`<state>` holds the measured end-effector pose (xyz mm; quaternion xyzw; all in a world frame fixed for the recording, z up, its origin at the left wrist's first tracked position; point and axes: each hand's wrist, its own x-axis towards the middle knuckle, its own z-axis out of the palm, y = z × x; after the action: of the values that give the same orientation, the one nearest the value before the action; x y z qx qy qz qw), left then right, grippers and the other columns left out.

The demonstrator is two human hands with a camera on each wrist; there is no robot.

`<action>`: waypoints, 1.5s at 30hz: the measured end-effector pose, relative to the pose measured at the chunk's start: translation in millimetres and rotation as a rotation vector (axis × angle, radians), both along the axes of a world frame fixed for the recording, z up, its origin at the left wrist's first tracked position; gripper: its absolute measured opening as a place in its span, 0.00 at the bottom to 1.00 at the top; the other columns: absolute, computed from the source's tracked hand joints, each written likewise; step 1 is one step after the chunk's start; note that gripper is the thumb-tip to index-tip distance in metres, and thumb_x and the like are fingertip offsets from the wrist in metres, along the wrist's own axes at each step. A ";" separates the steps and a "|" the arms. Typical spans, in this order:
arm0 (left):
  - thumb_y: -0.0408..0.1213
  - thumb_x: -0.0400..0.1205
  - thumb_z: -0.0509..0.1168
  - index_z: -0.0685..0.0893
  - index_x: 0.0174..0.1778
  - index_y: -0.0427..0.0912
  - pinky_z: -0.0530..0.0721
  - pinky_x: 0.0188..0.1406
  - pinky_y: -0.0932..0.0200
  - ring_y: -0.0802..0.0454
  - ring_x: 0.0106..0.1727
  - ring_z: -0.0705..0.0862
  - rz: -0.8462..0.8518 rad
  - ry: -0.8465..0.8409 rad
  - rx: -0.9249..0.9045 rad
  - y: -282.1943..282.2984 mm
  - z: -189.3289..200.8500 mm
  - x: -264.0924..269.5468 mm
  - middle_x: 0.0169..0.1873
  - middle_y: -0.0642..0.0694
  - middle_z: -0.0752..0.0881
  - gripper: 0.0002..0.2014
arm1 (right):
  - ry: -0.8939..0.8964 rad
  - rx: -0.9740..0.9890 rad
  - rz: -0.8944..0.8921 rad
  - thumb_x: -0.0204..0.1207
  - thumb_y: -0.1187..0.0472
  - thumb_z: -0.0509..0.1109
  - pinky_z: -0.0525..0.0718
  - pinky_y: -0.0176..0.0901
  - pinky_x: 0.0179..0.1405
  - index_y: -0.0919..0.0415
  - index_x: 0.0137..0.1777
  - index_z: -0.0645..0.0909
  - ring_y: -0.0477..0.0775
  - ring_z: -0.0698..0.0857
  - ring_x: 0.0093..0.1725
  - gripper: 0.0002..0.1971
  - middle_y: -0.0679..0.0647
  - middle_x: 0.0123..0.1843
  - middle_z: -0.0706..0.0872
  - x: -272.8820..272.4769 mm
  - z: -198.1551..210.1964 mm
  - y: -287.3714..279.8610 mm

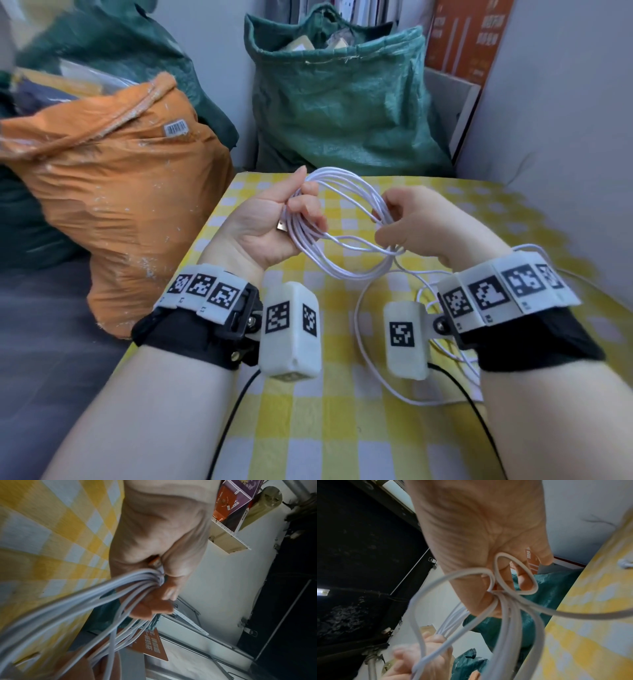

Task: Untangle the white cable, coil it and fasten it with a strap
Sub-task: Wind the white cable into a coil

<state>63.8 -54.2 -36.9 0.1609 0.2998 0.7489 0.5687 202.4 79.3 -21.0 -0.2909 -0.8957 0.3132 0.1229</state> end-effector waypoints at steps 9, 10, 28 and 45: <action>0.46 0.85 0.53 0.77 0.38 0.39 0.66 0.13 0.70 0.62 0.13 0.65 0.004 0.246 -0.215 -5.9 36.7 17.0 0.11 0.55 0.64 0.17 | -0.006 0.334 -0.126 0.65 0.55 0.72 0.72 0.46 0.44 0.52 0.38 0.81 0.59 0.76 0.48 0.04 0.54 0.40 0.86 18.9 20.2 0.7; 0.46 0.84 0.55 0.78 0.39 0.39 0.69 0.15 0.70 0.61 0.13 0.64 -0.018 0.294 -0.231 -12.1 42.0 20.6 0.10 0.55 0.63 0.16 | -0.013 0.399 -0.144 0.67 0.53 0.70 0.70 0.47 0.47 0.53 0.36 0.79 0.60 0.72 0.47 0.05 0.54 0.37 0.83 23.1 21.8 -2.9; 0.51 0.87 0.48 0.72 0.21 0.43 0.64 0.13 0.68 0.57 0.09 0.61 0.193 -0.151 0.068 -104.7 25.7 92.7 0.10 0.52 0.62 0.29 | -0.235 -0.159 -0.079 0.72 0.28 0.60 0.89 0.53 0.45 0.65 0.49 0.79 0.59 0.90 0.39 0.35 0.57 0.40 0.89 83.9 30.9 -104.2; 0.42 0.82 0.64 0.76 0.34 0.41 0.84 0.27 0.66 0.61 0.17 0.77 0.409 -0.270 -0.160 -146.6 -25.3 132.0 0.15 0.54 0.74 0.13 | 0.535 -1.735 -0.116 0.82 0.60 0.62 0.64 0.25 0.11 0.69 0.41 0.77 0.39 0.63 0.10 0.12 0.47 0.17 0.67 116.3 -19.5 -152.7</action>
<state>195.8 -200.8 -62.2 -0.0499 0.3057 0.8370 0.4512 318.6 -73.4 -40.4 -0.2436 -0.2710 0.9278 0.0803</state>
